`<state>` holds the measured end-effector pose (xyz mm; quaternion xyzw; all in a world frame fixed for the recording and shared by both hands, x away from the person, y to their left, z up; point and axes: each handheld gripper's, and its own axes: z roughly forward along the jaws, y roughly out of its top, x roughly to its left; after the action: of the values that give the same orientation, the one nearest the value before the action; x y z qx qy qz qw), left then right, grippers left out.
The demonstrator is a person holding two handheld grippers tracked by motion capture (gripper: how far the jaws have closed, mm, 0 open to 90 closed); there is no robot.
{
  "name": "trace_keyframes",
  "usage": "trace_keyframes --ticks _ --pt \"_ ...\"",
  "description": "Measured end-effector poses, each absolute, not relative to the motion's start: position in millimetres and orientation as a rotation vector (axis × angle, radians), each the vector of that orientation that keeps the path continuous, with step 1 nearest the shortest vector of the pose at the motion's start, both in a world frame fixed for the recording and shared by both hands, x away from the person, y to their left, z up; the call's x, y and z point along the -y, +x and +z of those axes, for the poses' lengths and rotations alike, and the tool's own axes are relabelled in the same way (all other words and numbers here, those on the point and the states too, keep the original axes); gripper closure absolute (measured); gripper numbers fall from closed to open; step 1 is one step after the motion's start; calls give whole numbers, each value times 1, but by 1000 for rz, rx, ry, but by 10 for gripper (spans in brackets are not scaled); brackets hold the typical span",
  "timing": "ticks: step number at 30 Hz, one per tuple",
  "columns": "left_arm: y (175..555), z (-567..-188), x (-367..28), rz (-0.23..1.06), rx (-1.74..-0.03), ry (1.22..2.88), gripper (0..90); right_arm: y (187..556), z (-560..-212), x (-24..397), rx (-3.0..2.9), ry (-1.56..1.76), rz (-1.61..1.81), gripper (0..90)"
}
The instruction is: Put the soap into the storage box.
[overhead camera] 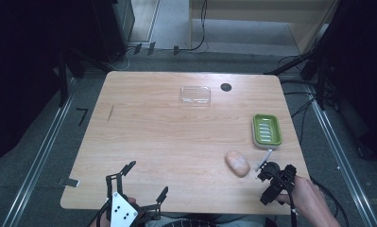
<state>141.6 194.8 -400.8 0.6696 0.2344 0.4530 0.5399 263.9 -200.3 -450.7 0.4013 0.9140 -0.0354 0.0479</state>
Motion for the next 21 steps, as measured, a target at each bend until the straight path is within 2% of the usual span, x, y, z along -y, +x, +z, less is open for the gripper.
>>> trace_keyframes --ticks 21 --pt "141 -401 -195 1075 -556 1588 0 285 -444 173 -2846 1173 -18 34"
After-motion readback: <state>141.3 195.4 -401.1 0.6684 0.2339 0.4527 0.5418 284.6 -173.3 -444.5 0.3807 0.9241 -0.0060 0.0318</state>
